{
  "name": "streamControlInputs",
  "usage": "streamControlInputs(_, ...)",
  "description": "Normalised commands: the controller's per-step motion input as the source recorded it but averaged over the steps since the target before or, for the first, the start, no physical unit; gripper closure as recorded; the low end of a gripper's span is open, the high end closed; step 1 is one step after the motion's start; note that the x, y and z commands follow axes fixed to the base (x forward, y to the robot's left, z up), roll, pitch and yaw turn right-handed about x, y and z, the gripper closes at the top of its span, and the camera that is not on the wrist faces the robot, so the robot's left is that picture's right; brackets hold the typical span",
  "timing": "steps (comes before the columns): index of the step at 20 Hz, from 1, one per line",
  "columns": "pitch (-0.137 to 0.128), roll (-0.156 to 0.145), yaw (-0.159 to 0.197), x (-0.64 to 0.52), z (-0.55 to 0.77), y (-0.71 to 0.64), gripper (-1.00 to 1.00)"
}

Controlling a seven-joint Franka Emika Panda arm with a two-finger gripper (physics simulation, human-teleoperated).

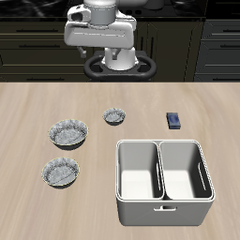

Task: Stack the middle-sized bowl on the largest bowl

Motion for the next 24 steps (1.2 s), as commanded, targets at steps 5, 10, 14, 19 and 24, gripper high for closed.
streamControlInputs(5, -0.006, 0.012, -0.055, 0.41, 0.09, -0.29, -1.0)
streamControlInputs(10, -0.006, 0.011, 0.024, 0.22, 0.09, -0.16, -1.0)
streamControlInputs(14, 0.037, 0.005, -0.022, 0.3, 0.02, -0.24, -1.0)
streamControlInputs(19, 0.017, -0.029, -0.015, 0.28, -0.03, -0.22, -1.0)
streamControlInputs(24, 0.003, -0.025, -0.003, 0.25, 0.02, -0.24, -1.0)
